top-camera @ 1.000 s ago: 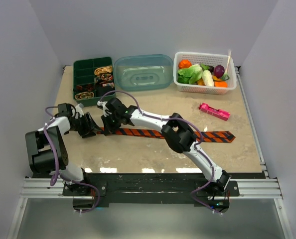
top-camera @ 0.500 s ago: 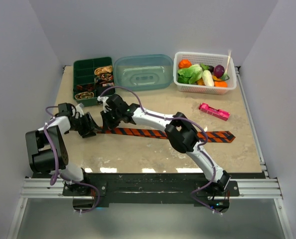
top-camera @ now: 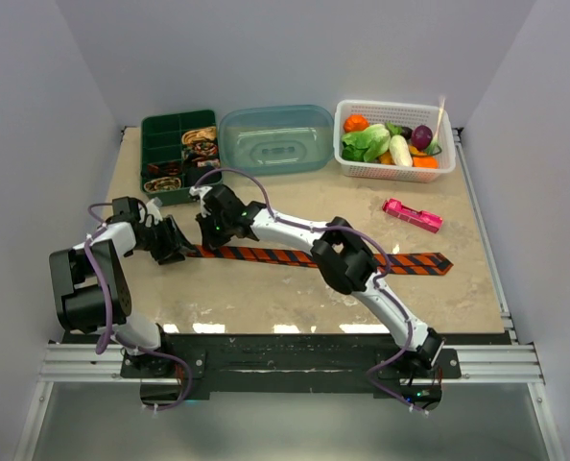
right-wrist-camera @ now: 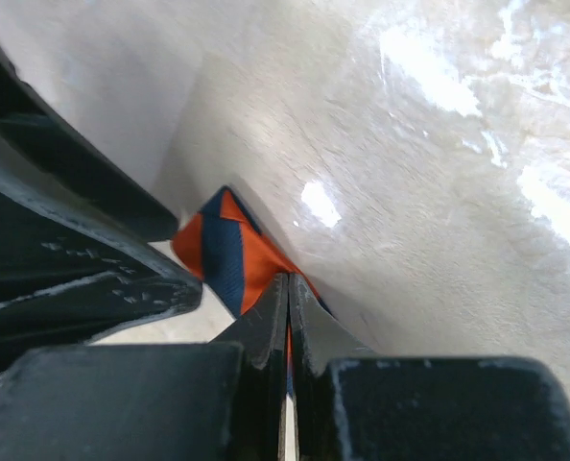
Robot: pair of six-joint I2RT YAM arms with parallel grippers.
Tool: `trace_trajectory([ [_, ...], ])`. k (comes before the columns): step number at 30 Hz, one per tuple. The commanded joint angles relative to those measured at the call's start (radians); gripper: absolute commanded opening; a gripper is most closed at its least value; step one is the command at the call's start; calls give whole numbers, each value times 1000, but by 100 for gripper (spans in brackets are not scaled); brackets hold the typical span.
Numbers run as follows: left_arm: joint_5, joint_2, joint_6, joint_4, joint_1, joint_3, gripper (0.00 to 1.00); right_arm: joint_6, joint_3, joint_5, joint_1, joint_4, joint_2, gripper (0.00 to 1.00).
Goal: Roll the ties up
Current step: Roll the tie at the center of the board.
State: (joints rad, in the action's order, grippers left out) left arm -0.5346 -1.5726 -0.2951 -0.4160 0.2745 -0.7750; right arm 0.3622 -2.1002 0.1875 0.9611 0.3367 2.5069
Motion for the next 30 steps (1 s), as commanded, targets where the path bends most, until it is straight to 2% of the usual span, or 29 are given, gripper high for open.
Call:
trace_trajectory([
  [1, 36, -20, 25, 19, -3, -24, 53, -22, 44, -31, -1, -1, -14, 0],
  [7, 12, -43, 27, 28, -3, -27, 52, -13, 147, -39, -1, -45, -51, 0],
  [15, -2, -69, 24, 37, -3, -43, 49, -6, 186, -23, 1, -85, -85, 0],
  [21, -39, -89, 27, 48, -3, -60, 27, 4, 163, -16, -1, -81, -94, 0],
  [23, -56, -83, 27, 62, -4, -53, 25, 12, 154, -5, -2, -77, -94, 0],
  [30, -68, -40, 31, 71, -6, -52, 4, 30, 141, -5, -9, -85, -134, 0],
])
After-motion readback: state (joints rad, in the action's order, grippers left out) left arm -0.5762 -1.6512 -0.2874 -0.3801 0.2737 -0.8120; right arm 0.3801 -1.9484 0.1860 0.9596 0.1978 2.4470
